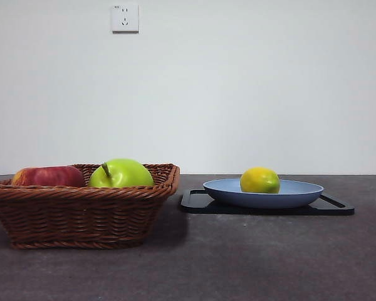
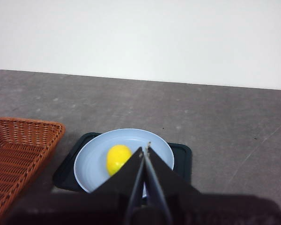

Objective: Take the lemon from the basket,put the lemon in the plate,hand out the plate

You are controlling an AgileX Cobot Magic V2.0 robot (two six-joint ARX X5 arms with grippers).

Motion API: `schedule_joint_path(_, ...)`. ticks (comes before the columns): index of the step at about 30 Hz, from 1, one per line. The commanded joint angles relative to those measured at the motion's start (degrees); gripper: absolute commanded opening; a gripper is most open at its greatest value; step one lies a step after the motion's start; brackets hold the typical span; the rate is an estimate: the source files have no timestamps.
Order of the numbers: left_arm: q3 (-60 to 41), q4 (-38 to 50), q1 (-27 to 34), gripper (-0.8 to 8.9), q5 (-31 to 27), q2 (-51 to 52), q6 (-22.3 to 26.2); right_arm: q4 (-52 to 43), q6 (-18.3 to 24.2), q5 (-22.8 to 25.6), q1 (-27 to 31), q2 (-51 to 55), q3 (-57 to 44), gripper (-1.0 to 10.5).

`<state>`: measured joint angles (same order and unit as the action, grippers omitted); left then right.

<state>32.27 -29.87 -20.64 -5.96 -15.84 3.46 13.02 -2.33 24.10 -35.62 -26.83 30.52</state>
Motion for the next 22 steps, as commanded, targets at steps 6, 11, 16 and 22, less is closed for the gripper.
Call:
schedule_joint_path(6,-10.8,9.1,14.2,0.08,-3.8,9.9,-0.3,-0.6,-0.6,0.4,-0.4,-0.2,0.4,0.0)
schedule_joint_path(11,-19.3,15.3,17.8,0.08,-2.6,12.9,-0.6,-0.7,-0.6,0.4,-0.4,-0.1,0.4,0.0)
schedule_joint_path(16,-26.2,17.5,18.1,0.08,-2.6,14.5,-0.9,-0.6,-0.6,0.4,-0.4,-0.2,0.4,0.0)
schedule_joint_path(22,-30.9,17.8,18.1,0.08,-3.0,15.8,-2.0,-0.7,-0.6,0.4,-0.4,-0.2,0.4,0.0)
